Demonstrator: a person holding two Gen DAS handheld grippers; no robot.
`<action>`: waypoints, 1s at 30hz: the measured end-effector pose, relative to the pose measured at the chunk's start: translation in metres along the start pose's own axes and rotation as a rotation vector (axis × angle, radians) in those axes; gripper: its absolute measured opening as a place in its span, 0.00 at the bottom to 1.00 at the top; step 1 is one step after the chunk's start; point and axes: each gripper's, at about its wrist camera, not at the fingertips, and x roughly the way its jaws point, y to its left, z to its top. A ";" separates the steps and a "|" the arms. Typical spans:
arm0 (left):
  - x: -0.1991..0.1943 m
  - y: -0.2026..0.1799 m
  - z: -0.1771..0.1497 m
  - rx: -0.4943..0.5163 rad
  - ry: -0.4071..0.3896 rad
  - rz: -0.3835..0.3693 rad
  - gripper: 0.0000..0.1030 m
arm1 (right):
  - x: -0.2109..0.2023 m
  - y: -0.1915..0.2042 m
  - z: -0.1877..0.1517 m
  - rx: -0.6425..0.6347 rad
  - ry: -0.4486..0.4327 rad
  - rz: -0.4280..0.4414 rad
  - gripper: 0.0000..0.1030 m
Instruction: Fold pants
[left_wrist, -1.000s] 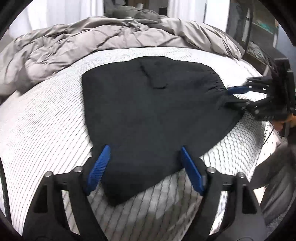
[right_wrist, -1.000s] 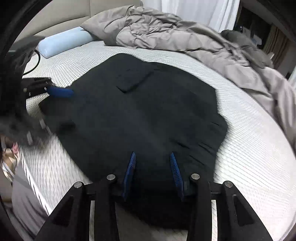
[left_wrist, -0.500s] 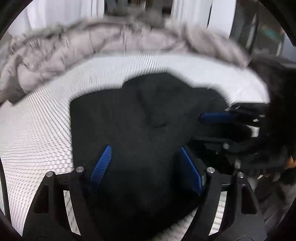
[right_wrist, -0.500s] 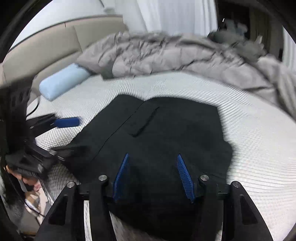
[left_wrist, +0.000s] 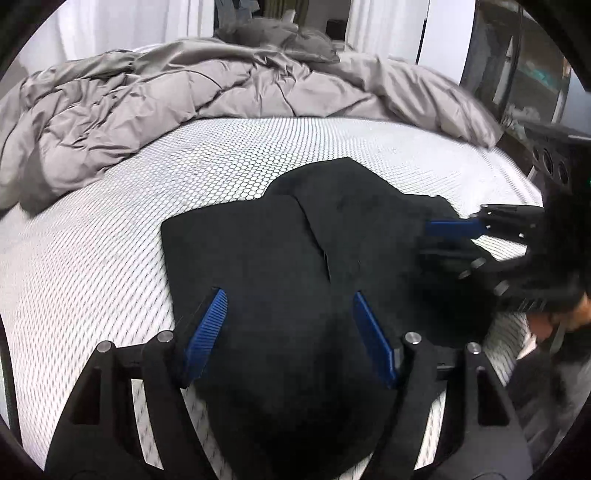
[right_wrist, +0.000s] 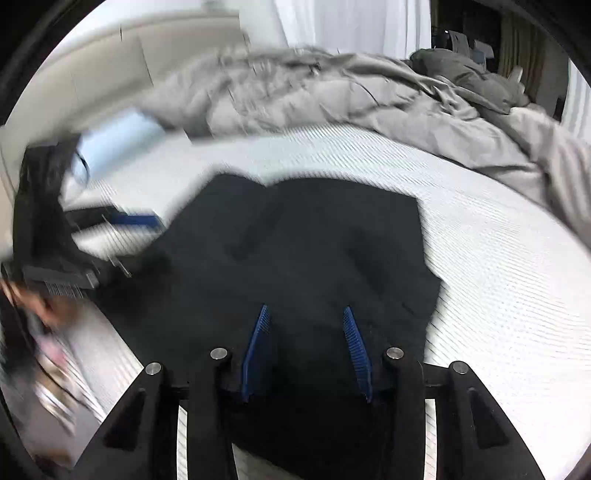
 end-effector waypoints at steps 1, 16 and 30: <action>0.016 0.000 0.005 -0.003 0.042 0.001 0.66 | 0.008 0.003 0.005 0.006 -0.002 -0.003 0.43; 0.003 0.030 -0.009 -0.059 0.058 0.010 0.47 | 0.029 -0.018 -0.003 -0.018 0.116 -0.134 0.37; 0.052 0.050 0.023 -0.037 0.107 0.067 0.48 | 0.093 -0.001 0.033 0.049 0.162 -0.033 0.38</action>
